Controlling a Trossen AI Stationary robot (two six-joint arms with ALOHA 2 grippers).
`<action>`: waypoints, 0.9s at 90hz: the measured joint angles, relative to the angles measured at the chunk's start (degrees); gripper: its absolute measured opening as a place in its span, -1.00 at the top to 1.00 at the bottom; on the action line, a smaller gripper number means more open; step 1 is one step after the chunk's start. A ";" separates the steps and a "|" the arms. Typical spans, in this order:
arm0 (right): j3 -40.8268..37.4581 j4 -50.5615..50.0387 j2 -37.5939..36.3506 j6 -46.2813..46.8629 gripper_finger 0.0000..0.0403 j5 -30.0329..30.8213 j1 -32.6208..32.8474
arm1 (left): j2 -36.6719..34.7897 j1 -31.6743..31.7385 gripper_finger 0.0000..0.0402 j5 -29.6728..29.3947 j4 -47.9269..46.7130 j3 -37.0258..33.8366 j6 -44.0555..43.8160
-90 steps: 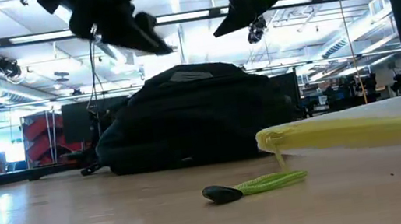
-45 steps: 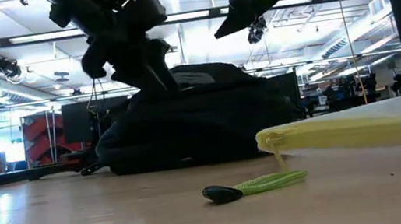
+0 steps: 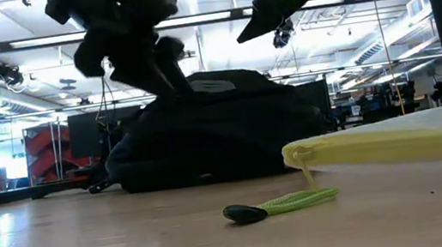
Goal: Unpack backpack
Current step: Remove the cellphone from the backpack
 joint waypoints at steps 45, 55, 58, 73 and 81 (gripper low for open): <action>0.00 -2.32 0.02 0.20 -0.14 0.11 3.44 | 5.52 4.41 0.04 -3.82 3.72 -0.11 -1.22; 0.00 -2.36 0.04 0.17 -0.12 0.11 4.62 | 5.52 4.49 0.34 -5.36 3.69 -0.11 -1.19; 0.00 -2.32 0.04 0.12 -0.11 0.11 4.90 | 5.52 4.47 0.48 -6.04 3.67 -0.11 -0.87; 0.00 -2.29 0.04 -0.02 -0.03 0.11 6.02 | 5.34 4.56 0.96 -10.09 3.94 0.22 0.83; 0.00 -2.34 0.04 -0.04 0.01 0.12 6.63 | 4.38 3.77 0.99 -12.95 3.92 2.06 1.83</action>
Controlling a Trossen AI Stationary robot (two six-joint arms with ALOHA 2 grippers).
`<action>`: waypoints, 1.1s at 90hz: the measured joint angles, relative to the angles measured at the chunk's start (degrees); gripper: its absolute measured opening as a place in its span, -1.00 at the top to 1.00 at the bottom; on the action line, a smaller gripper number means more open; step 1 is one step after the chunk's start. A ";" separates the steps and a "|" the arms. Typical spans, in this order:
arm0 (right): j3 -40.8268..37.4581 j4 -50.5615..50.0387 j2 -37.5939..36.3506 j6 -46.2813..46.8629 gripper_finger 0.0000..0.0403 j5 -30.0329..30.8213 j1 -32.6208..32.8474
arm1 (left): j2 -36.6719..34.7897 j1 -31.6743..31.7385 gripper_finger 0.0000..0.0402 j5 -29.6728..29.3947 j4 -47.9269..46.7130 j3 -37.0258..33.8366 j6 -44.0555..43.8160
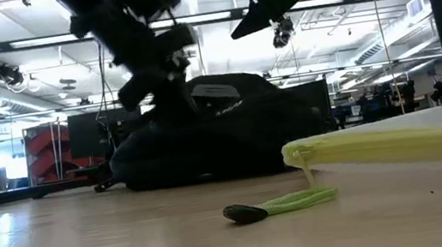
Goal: Unpack backpack
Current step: Remove the cellphone from the backpack
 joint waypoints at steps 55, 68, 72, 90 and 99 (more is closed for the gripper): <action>0.00 -0.68 -0.83 -0.16 0.02 3.00 3.16 | -23.65 -2.89 1.00 -1.37 2.63 -11.93 -6.79; 0.00 -1.16 -0.83 -0.11 0.00 2.98 3.16 | -25.53 -3.65 0.99 -0.43 8.71 -22.57 -7.79; 0.00 -1.31 -0.83 0.17 -0.01 2.96 3.16 | -25.49 -4.59 0.98 0.00 8.85 -23.29 -7.77; 0.00 -1.30 -0.83 0.43 -0.02 2.91 3.16 | -23.65 -7.17 0.79 0.28 7.91 -23.52 -0.92; 0.00 -1.08 -0.83 1.29 0.02 2.89 3.16 | -22.19 -7.45 0.61 0.20 8.92 -23.48 2.05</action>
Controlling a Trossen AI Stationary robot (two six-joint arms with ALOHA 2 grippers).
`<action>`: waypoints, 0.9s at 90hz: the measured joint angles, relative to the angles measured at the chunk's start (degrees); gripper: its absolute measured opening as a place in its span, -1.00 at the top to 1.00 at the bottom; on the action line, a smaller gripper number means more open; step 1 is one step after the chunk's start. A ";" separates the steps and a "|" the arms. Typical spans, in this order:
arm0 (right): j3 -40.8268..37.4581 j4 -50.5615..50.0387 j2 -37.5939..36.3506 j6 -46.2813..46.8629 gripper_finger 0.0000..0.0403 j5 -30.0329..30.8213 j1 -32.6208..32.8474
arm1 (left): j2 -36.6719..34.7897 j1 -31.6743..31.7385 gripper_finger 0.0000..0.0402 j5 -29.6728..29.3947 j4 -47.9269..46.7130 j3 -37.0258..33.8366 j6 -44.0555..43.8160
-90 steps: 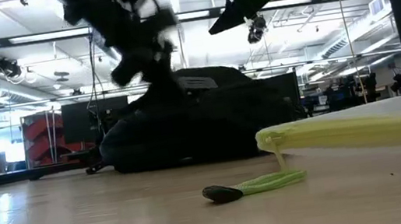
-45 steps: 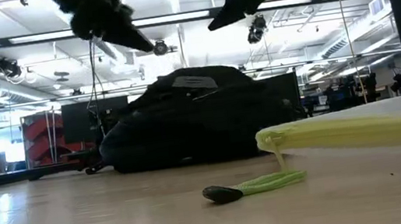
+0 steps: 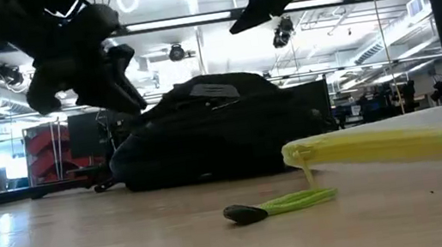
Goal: Unpack backpack
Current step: Remove the cellphone from the backpack
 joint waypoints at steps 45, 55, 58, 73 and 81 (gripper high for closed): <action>0.00 2.40 0.00 1.96 0.14 -0.02 0.00 | 2.64 0.10 -0.45 -5.61 2.03 0.02 8.31; 0.00 3.07 0.00 2.06 0.15 -0.02 0.00 | 2.64 0.37 -0.55 -6.47 2.35 0.02 12.49; 0.00 3.05 0.00 2.11 0.15 -0.03 0.00 | 2.64 0.36 -0.57 -6.38 2.55 0.02 12.97; 0.00 2.97 0.00 2.18 0.10 -0.02 0.00 | 4.33 0.33 -0.59 -5.17 4.04 0.02 13.82; 0.00 2.97 0.00 2.17 0.07 -0.02 0.00 | 7.00 0.35 -0.59 -4.74 6.29 0.02 13.86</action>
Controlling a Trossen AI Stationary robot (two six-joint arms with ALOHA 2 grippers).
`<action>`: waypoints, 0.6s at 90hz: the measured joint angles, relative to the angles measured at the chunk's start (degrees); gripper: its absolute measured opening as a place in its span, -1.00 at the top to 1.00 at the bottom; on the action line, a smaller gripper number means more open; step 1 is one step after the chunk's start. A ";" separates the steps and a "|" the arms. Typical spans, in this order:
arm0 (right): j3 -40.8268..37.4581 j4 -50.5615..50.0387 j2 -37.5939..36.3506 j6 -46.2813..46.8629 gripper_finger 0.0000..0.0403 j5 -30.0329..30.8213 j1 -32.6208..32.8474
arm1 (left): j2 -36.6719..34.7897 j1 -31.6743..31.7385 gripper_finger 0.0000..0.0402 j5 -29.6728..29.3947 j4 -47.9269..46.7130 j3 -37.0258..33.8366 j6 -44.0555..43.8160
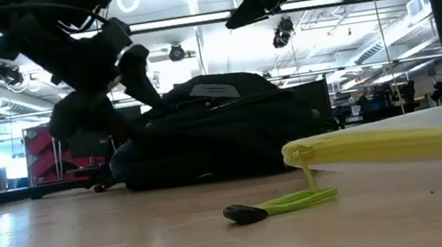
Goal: Unpack backpack
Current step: Remove the cellphone from the backpack
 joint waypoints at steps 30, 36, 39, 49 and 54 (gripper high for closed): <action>0.00 -0.02 0.00 -0.01 0.01 0.00 0.00 | 8.42 0.49 -0.52 -6.60 12.63 0.00 3.49; 0.00 -0.07 0.00 -0.01 0.01 0.00 0.01 | 8.71 1.18 -0.40 -7.31 13.79 0.00 3.49; 0.00 -0.04 0.00 -0.01 0.02 -0.11 0.11 | 8.75 1.55 -0.31 -7.42 14.36 0.00 3.41; 0.00 2.17 -0.07 -0.09 0.05 -2.63 1.61 | 8.78 2.73 0.06 -7.68 14.60 0.00 3.24; 0.00 2.85 -0.44 -0.50 0.08 -3.72 2.81 | 8.78 3.31 0.29 -7.81 14.72 0.00 3.20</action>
